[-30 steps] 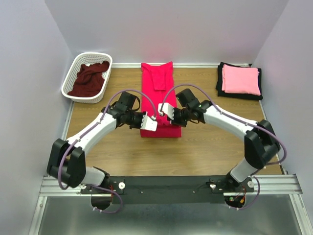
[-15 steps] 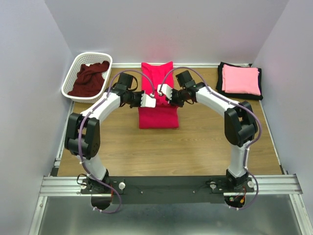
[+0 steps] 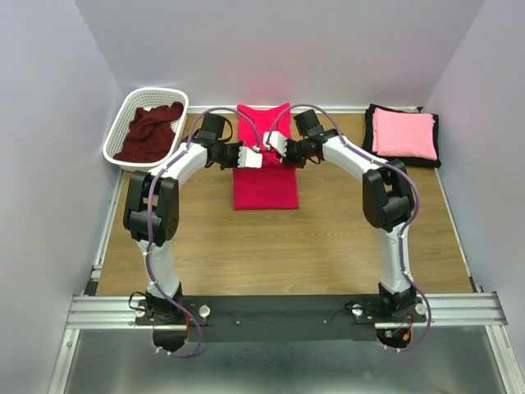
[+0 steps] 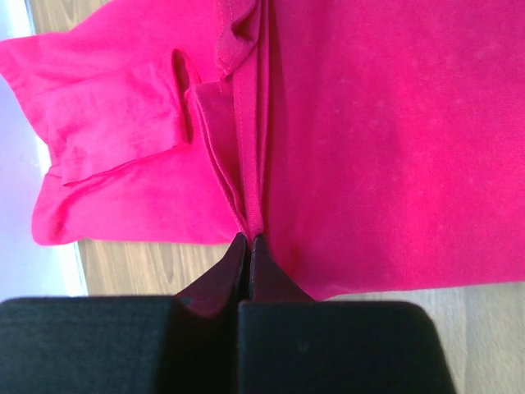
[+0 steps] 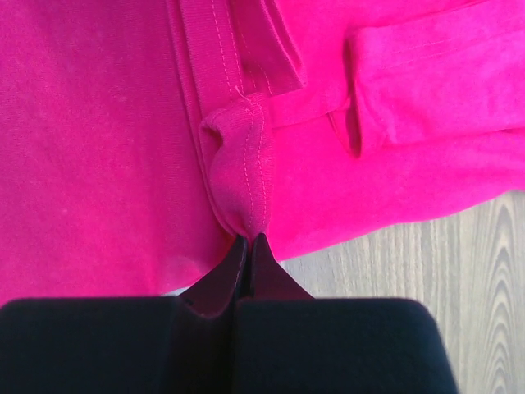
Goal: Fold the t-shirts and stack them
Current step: Fold the tshirt
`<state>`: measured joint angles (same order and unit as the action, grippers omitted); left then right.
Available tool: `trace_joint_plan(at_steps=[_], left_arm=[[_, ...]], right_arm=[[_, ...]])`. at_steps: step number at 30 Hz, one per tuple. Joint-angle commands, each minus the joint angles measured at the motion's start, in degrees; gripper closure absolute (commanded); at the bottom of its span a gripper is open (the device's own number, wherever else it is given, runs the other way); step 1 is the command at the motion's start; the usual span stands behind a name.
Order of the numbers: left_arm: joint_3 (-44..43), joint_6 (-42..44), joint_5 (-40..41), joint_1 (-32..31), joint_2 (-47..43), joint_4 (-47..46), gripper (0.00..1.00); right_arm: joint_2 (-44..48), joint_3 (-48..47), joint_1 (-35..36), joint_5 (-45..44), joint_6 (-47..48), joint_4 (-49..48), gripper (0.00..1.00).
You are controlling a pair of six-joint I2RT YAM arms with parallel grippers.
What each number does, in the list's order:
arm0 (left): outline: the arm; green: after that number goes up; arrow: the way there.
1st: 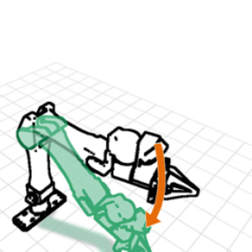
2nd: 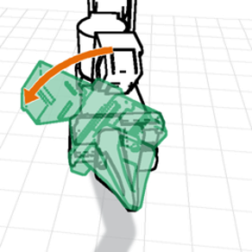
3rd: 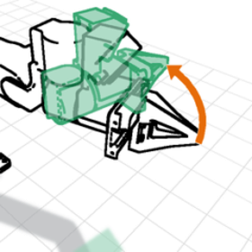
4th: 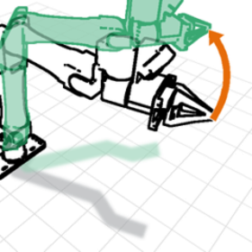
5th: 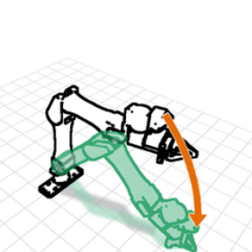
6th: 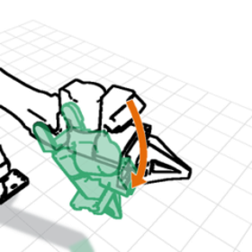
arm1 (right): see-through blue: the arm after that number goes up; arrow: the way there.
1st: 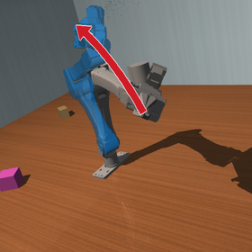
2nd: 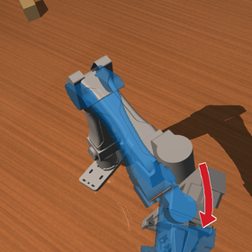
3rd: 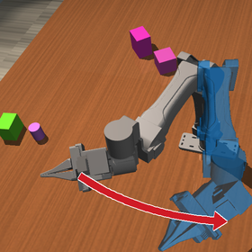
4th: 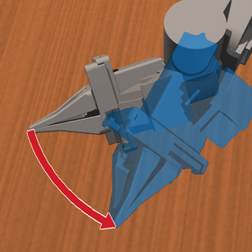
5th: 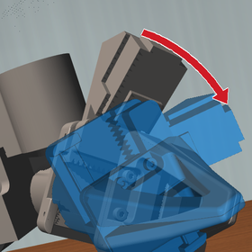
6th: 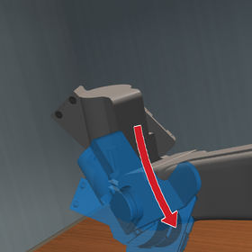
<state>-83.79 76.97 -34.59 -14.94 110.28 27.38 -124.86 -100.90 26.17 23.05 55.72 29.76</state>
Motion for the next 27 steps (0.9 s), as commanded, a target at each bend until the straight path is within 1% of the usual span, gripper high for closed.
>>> trace_joint_plan(at_steps=[1, 4, 5, 6, 7, 8, 9, 10, 11, 12, 13, 14, 17, 18, 19, 20, 21, 22, 23, 24, 25, 26, 27], left_arm=[[-1.7, 0.3, -0.7, 0.7, 2.0, -1.6, 1.0], [-1.7, 0.4, -0.2, 0.7, 2.7, -2.6, 1.0], [-1.9, -0.3, -0.1, 0.8, 3.2, -3.5, 0.99], [-2.1, -1.4, 0.4, 0.8, 3.4, -4.2, 0.96], [-2.4, -2.3, 0.6, 0.8, 3.8, -5.0, 0.81], [-3.0, -4.1, 0.6, 1.2, 4.1, -5.4, 0.73], [-3.3, -5.4, 0.6, 1.5, 3.9, -6.1, 0.63], [-3.7, -6.8, 0.4, 1.9, 3.6, -6.8, 0.55], [-4.0, -7.8, 0.3, 2.4, 3.2, -7.5, 0.48], [-4.4, -10.9, 0.2, 3.1, 1.9, -8.1, 0.47], [-4.6, -13.1, -0.5, 3.5, 1.0, -8.8, 0.42], [-4.5, -17.5, -1.6, 4.2, -0.8, -10.0, 0.4], [-3.8, -26.6, -3.6, 4.8, -3.9, -10.9, 0.41], [-3.3, -30.1, -4.6, 4.8, -4.4, -10.9, 0.43], [-2.4, -37.1, -7.2, 4.8, -4.6, -10.5, 0.46], [-1.6, -40.5, -9.1, 4.7, -4.8, -9.9, 0.48], [0.3, -46.8, -13.4, 4.7, -5.0, -9.9, 0.49], [1.6, -50.3, -15.6, 4.8, -5.0, -10.1, 0.49], [3.2, -54.0, -17.3, 4.7, -5.2, -13.4, 0.5], [6.8, -62.2, -20.1, 4.8, -5.5, -18.5, 0.5], [8.6, -62.3, -21.5, 4.8, -5.7, -18.6, 0.5], [10.3, -69.3, -22.5, 4.7, -5.6, -24.0, 0.5], [11.9, -72.7, -23.3, 4.8, -5.3, -26.8, 0.5]], right_arm=[[-2.1, -2.1, -0.2, -0.2, 1.1, 1.0, 0.99], [-2.8, -2.5, -0.3, -0.9, 1.2, 0.9, 0.99], [-3.5, -3.4, -0.3, -1.7, 0.7, 0.8, 0.94], [-3.9, -4.2, -0.3, -2.1, -0.1, 0.8, 0.86], [-4.3, -5.3, -0.3, -2.8, -1.0, 0.9, 0.76], [-5.0, -7.4, -0.5, -4.1, -2.8, 0.8, 0.55], [-5.2, -8.7, -0.7, -4.6, -3.8, 0.8, 0.49], [-5.2, -9.8, -0.9, -4.9, -5.1, 0.8, 0.48], [-5.0, -10.8, -1.6, -4.9, -6.3, 0.9, 0.47], [-4.7, -11.8, -2.0, -4.7, -8.6, 0.9, 0.46], [-3.5, -12.9, -2.3, -4.6, -9.7, 0.9, 0.46], [-2.7, -13.0, -2.7, -4.6, -12.0, 1.0, 0.45], [1.8, -10.6, -3.0, -2.7, -15.9, 1.1, 0.45], [2.9, -9.7, -3.0, -1.8, -19.5, 1.2, 0.48], [3.8, -8.4, -3.1, -0.7, -21.5, 1.4, 0.49], [5.6, -6.2, -3.0, 0.7, -23.4, 1.8, 0.5], [5.9, -5.0, -3.0, 3.5, -27.7, 1.8, 0.51], [6.1, -4.4, -3.0, 4.8, -30.1, 2.0, 0.51], [6.0, -3.9, -2.9, 8.1, -32.3, 2.4, 0.52], [5.2, -3.4, -3.1, 9.9, -36.5, 2.5, 0.52], [4.7, -3.4, -3.1, 11.9, -38.9, 2.6, 0.52], [4.2, -3.5, -3.4, 16.5, -41.1, 2.5, 0.52], [2.7, -3.5, -3.5, 18.9, -44.9, 2.5, 0.52]])
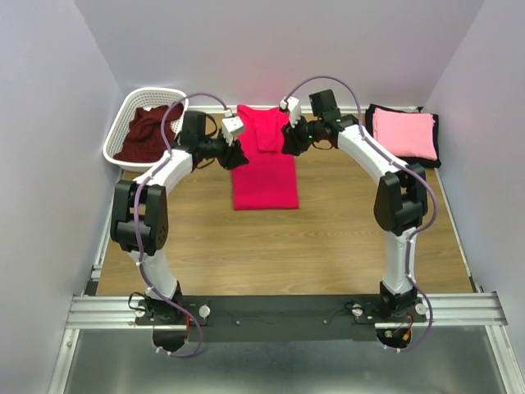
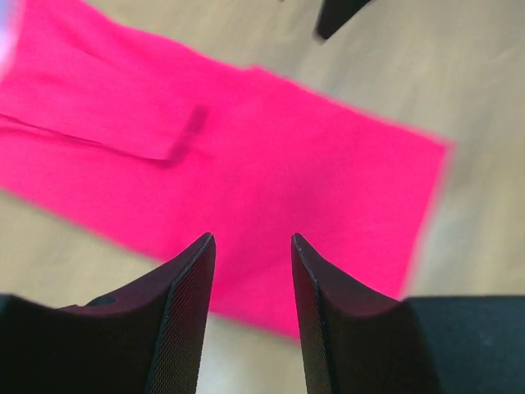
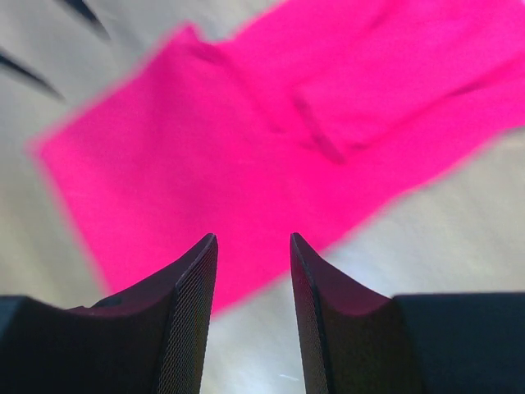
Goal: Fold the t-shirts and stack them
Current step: Fold the tshirt
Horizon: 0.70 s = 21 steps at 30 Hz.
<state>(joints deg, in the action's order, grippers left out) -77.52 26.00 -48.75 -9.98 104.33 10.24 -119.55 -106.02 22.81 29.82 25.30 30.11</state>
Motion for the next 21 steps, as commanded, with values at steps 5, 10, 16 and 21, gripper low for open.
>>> trace_joint_plan(at_steps=[5, 10, 16, 21], left_arm=[[10.3, -35.1, -14.5, -0.1, 5.0, -18.9, 0.49], [18.5, -38.5, -18.7, -0.4, 5.9, -23.0, 0.49], [27.7, -43.1, -16.7, -0.2, 7.1, -30.8, 0.49], [26.5, -39.1, -12.9, 4.8, 11.0, -25.6, 0.51]], right_arm=[[-8.2, 3.0, -0.4, 24.4, -23.8, 1.4, 0.53], [-9.0, 13.9, -0.4, 29.5, -34.8, -7.9, 0.59], [-10.5, 24.4, -0.9, 29.2, -38.1, -14.4, 0.61], [-10.6, 26.2, -4.9, 27.7, -35.5, -13.7, 0.6]])
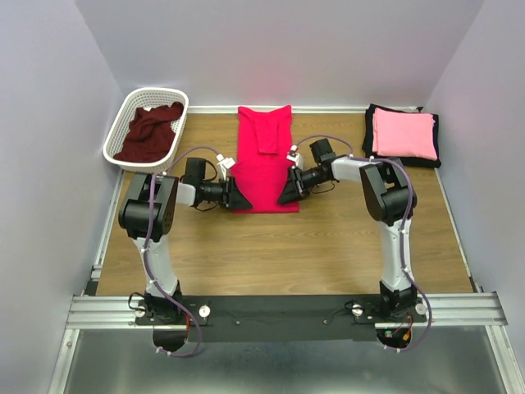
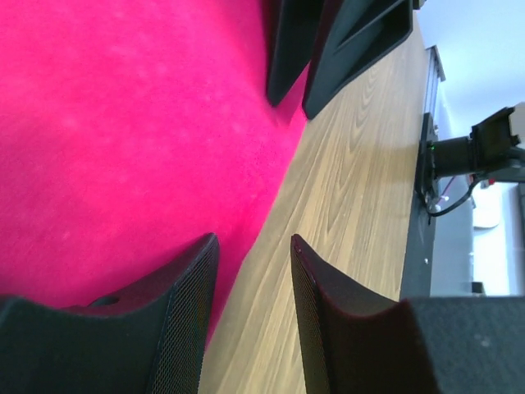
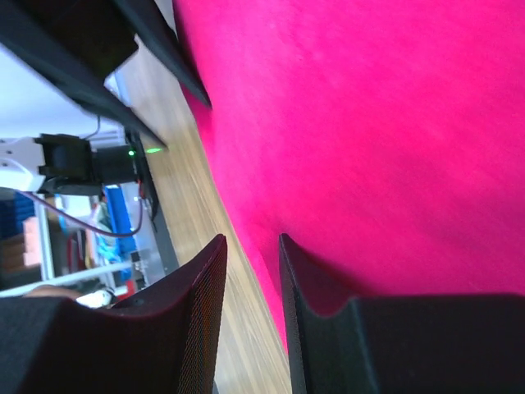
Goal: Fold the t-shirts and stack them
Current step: Fold the tshirt
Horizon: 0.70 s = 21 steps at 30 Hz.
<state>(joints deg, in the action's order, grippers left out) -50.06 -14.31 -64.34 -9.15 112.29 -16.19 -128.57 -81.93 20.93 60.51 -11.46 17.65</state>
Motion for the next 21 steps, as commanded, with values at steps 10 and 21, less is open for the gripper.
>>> trace_joint_plan(at_steps=[10, 21], left_arm=[[-3.4, 24.0, -1.1, 5.4, -10.2, 23.5, 0.53], [1.3, 8.0, -2.3, 0.5, -6.7, 6.6, 0.58]], right_arm=[[13.0, 3.9, -3.1, -4.5, 7.3, 5.3, 0.6], [5.7, 3.3, -0.1, -2.2, 4.0, 5.9, 0.63]])
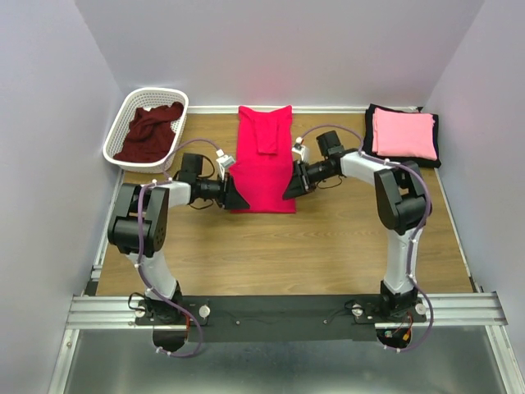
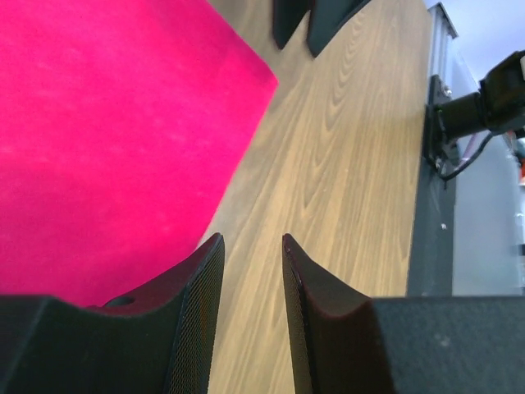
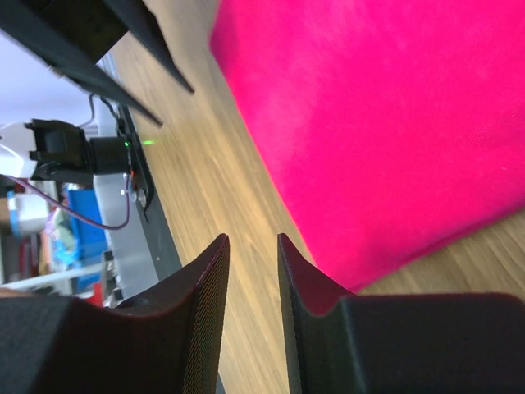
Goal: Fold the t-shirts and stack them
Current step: Fold the tshirt
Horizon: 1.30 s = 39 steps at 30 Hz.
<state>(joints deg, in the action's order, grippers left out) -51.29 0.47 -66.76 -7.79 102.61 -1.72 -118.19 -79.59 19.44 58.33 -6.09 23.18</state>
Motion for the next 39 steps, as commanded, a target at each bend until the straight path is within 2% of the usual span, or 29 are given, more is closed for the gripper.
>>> trace_joint_plan(at_steps=[1, 7, 9, 11, 12, 13, 14, 15, 18, 20, 21, 22, 24, 27, 28, 30, 34, 39], left_arm=[[2.6, -7.0, 1.2, -0.8, 4.1, -8.4, 0.58], [2.3, -6.3, 4.4, 1.7, 8.2, -8.1, 0.58], [2.2, -5.0, 4.8, 3.4, 8.7, -5.3, 0.59], [1.6, -0.8, 3.0, 4.1, 8.6, 1.3, 0.59], [0.8, 3.5, 2.4, 4.3, 7.6, 5.6, 0.59], [-1.4, 12.4, 2.4, 4.3, 6.7, 10.0, 0.58], [-2.5, 14.3, 2.8, 4.5, 5.4, 16.4, 0.57], [-3.0, 15.7, 2.0, 4.9, 2.2, 18.3, 0.56], [-8.6, 26.0, 5.8, 5.0, -3.4, 26.3, 0.54], [-12.4, 32.5, 10.6, 5.0, -5.7, 28.6, 0.52], [-13.2, 34.8, 11.8, 5.0, -8.0, 28.7, 0.5], [-13.6, 37.1, 14.3, 4.8, -9.2, 28.5, 0.48], [-12.0, 47.4, 17.4, 3.5, -12.2, 27.9, 0.46], [-7.5, 57.2, 21.0, 0.4, -16.3, 24.6, 0.45], [-5.9, 64.4, 21.8, -0.5, -17.1, 24.3, 0.45], [-0.2, 71.9, 25.1, -3.9, -19.3, 23.1, 0.45], [4.8, 73.8, 29.2, -9.2, -20.7, 16.9, 0.47], [4.7, 74.5, 32.4, -11.7, -16.4, 16.5, 0.49]], right_arm=[[-5.5, 1.0, 1.3, -0.5, -1.1, 0.4, 0.64], [-7.2, 2.6, 1.0, -4.3, 0.5, 0.7, 0.66], [-6.4, 3.0, 0.1, -5.6, 1.1, 1.4, 0.67], [-5.2, 3.0, -0.5, -6.9, 3.3, 3.5, 0.67], [-3.5, 1.7, -1.2, -8.5, 8.1, 8.0, 0.67], [-2.5, 0.7, -1.2, -9.3, 10.6, 10.6, 0.67], [-1.1, -0.3, -1.2, -10.2, 13.1, 13.1, 0.67], [1.5, -1.9, -1.2, -12.0, 17.0, 16.8, 0.67], [5.6, -3.4, -1.0, -15.2, 22.4, 19.9, 0.61], [8.8, -3.7, 0.7, -21.4, 29.2, 20.4, 0.54], [10.4, -2.8, 1.4, -26.0, 33.6, 20.1, 0.48], [11.0, -1.9, 2.0, -27.8, 35.4, 19.3, 0.46], [13.0, 1.1, 4.1, -32.9, 39.3, 15.2, 0.44], [14.0, 3.6, 8.5, -37.3, 42.8, 9.8, 0.44], [14.2, 4.3, 9.6, -39.1, 44.3, 8.6, 0.44], [14.0, 5.9, 12.6, -40.7, 45.6, 5.5, 0.44], [12.6, 8.3, 16.3, -42.7, 47.0, 1.3, 0.46], [10.4, 9.2, 18.4, -43.5, 47.5, -0.4, 0.48]])
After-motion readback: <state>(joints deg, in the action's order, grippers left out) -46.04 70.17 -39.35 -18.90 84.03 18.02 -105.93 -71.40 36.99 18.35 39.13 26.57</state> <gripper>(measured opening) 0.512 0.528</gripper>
